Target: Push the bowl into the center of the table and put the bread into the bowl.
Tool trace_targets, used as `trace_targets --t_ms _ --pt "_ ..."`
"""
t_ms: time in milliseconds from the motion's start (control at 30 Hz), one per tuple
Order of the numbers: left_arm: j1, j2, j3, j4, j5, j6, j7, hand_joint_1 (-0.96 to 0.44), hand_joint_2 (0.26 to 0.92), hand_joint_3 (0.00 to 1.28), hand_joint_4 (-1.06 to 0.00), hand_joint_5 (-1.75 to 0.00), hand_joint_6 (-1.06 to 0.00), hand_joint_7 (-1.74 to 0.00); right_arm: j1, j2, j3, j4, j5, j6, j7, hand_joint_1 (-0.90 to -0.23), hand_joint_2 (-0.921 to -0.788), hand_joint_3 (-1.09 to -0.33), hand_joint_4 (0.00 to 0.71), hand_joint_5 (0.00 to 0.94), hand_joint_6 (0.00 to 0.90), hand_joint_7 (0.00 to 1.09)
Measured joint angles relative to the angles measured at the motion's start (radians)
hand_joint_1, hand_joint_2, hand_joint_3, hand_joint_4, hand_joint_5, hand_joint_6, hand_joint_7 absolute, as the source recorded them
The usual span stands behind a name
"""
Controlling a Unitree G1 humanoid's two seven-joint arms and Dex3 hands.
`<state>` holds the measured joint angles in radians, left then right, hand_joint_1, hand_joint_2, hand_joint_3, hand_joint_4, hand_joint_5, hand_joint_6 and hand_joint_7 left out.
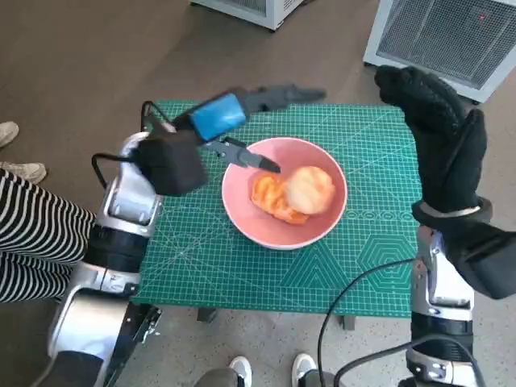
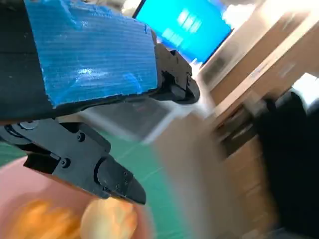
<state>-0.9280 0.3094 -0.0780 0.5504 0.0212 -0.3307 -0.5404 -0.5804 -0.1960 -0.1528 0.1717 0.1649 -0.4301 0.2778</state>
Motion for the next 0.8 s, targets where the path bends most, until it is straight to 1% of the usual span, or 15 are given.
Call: trace_targets --t_ms 33,100,267,400,433,467,567,667,800 --pt "0.015 -0.006 0.014 -0.013 -0.014 -0.004 0.009 -0.47 0.899 0.03 -0.25 -0.01 -0.30 -0.11 -0.002 0.000 0.001 -0.001 -0.009 0.002 -0.007 -0.755 -0.921 -0.727 0.161 0.004 -0.001 0.56" --pt "0.044 -0.016 0.035 -0.035 -0.038 -0.011 0.027 -0.49 0.912 0.05 -0.26 -0.01 -0.30 -0.11 -0.005 0.000 0.003 -0.004 -0.017 0.007 -0.019 -0.754 -0.921 -0.731 0.162 0.004 0.000 0.56" --pt "0.112 -0.043 0.077 -0.106 -0.091 -0.013 0.056 -0.51 0.919 0.11 -0.26 -0.01 -0.29 -0.10 -0.015 -0.002 0.006 -0.019 -0.052 0.024 -0.046 -0.754 -0.921 -0.740 0.163 0.004 0.000 0.56" --pt "0.156 -0.062 0.101 -0.174 -0.136 -0.008 0.073 -0.53 0.921 0.19 -0.26 0.00 -0.28 -0.11 -0.025 -0.004 0.009 -0.033 -0.055 0.039 -0.056 -0.754 -0.921 -0.746 0.164 0.004 0.000 0.56" --pt "0.164 -0.068 0.108 -0.190 -0.147 -0.005 0.078 -0.54 0.921 0.22 -0.25 0.00 -0.22 -0.22 -0.027 -0.005 0.009 -0.036 -0.055 0.042 -0.058 -0.755 -0.921 -0.746 0.164 0.004 0.000 0.56" --pt "0.172 -0.075 0.114 -0.208 -0.156 0.000 0.085 -0.54 0.921 0.23 -0.25 0.00 -0.14 -0.37 -0.029 -0.007 0.009 -0.039 -0.055 0.046 -0.059 -0.756 -0.921 -0.747 0.164 0.004 0.000 0.56" --pt "0.190 -0.093 0.125 -0.253 -0.180 0.011 0.109 -0.56 0.921 0.26 -0.25 0.00 -0.05 -0.55 -0.033 -0.013 0.011 -0.047 -0.054 0.054 -0.059 -0.761 -0.921 -0.746 0.165 0.004 0.000 0.57" --pt "0.206 -0.115 0.137 -0.286 -0.192 0.011 0.137 -0.57 0.921 0.28 -0.24 0.00 -0.01 -0.60 -0.034 -0.016 0.013 -0.055 -0.054 0.060 -0.060 -0.766 -0.921 -0.746 0.168 0.005 0.000 0.57" --pt "0.222 -0.134 0.142 -0.295 -0.195 0.002 0.159 -0.59 0.921 0.30 -0.23 0.00 0.00 -0.58 -0.036 -0.020 0.014 -0.062 -0.054 0.063 -0.061 -0.771 -0.921 -0.745 0.173 0.008 0.000 0.57"
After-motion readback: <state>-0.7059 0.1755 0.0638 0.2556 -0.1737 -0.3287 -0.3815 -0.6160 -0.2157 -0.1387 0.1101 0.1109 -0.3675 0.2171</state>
